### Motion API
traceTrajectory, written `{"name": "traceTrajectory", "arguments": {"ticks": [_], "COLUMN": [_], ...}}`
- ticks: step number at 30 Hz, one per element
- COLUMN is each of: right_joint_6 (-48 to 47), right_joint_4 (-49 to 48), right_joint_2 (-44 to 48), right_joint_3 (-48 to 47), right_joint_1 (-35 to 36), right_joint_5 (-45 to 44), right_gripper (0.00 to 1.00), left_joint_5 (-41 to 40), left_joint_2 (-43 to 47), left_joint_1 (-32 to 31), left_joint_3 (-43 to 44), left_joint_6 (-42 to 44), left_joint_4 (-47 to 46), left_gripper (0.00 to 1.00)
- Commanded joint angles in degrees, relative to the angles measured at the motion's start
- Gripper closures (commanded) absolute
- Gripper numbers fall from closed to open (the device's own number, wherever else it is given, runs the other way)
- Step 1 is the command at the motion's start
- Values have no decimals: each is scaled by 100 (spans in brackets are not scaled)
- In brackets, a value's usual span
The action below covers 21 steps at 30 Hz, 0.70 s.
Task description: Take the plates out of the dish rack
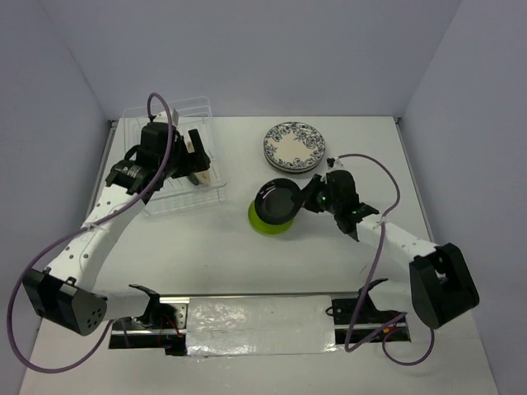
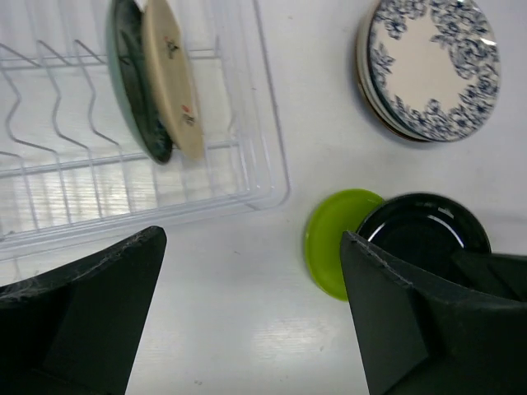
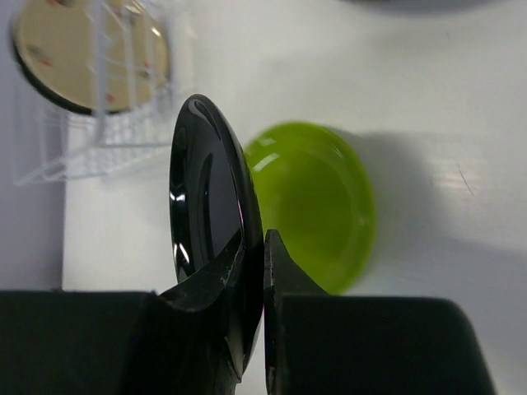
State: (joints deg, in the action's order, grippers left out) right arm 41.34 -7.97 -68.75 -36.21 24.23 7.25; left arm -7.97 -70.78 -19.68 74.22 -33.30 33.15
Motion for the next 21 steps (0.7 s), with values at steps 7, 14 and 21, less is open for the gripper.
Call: {"name": "traceTrajectory", "arguments": {"ticks": [7, 14, 21], "right_joint_6": [-548, -855, -1401], "right_joint_4": [-689, -40, 1605], "right_joint_2": [-1367, -1974, -2090], "right_joint_3": [-123, -641, -1582], "right_joint_1": [-313, -314, 188], "right_joint_5": [1437, 1350, 312], "right_gripper": [95, 39, 15], "left_joint_5": [-496, -337, -276], "left_joint_2": [-445, -770, -1121], "left_joint_1": [403, 685, 940], "left_joint_3": [401, 480, 795], "left_joint_6": [315, 544, 728], "left_joint_4": [315, 412, 579], "left_gripper": [3, 5, 9]}}
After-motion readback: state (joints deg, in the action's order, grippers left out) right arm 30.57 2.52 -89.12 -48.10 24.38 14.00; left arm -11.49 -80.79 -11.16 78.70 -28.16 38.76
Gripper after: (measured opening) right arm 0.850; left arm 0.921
